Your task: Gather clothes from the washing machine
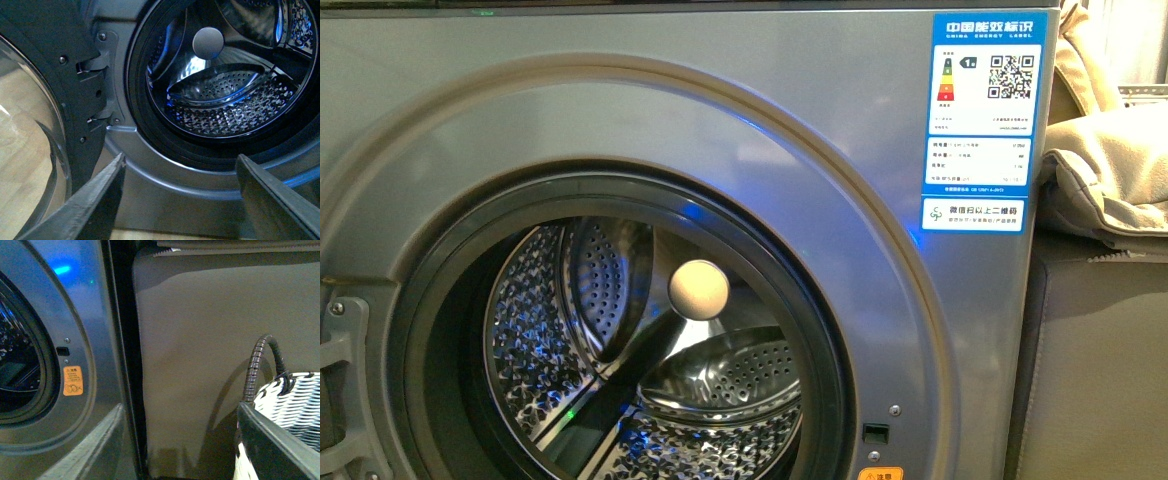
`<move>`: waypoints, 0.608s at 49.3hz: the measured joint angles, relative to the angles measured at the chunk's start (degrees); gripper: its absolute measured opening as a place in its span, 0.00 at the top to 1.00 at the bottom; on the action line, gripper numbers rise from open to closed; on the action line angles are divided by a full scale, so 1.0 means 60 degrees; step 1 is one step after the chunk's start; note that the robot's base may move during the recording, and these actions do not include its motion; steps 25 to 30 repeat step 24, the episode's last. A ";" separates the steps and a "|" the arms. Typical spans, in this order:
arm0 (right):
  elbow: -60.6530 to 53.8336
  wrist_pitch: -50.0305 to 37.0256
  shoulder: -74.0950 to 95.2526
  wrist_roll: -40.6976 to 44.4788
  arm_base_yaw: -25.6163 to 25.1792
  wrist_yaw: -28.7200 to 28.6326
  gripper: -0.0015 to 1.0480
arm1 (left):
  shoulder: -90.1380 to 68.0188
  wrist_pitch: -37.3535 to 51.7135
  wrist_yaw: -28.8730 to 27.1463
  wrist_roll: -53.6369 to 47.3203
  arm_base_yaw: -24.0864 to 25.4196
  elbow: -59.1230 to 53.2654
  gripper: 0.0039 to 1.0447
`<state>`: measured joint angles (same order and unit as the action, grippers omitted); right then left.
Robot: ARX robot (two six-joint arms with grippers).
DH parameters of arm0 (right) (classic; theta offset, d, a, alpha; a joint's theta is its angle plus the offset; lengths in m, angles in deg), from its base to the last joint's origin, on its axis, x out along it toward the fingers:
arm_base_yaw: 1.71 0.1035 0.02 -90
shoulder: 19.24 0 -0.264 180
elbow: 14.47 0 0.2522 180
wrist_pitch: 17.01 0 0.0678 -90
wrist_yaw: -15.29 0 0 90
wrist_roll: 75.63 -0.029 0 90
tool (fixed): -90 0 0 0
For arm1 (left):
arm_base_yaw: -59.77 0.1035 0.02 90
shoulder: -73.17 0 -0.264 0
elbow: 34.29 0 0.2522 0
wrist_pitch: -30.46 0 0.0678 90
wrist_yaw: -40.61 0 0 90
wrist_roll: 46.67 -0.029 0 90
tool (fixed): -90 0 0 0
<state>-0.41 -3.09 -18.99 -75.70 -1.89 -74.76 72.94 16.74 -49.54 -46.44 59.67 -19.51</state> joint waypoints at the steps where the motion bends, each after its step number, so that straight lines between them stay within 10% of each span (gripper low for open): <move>1: 0.0000 0.0000 0.0000 0.0000 0.0000 -0.0004 0.30 | 0.0000 0.0000 0.0000 0.0000 0.0000 0.0000 0.28; 9: 0.0000 0.0000 0.0000 -0.0004 0.0000 -0.0004 0.06 | 0.0000 0.0000 0.0000 -0.0007 0.0000 0.0000 0.04; 30: 0.0000 -0.0004 0.0000 -0.0007 0.0000 0.0000 0.07 | 0.0000 0.0000 0.0000 -0.0004 0.0000 0.0000 0.06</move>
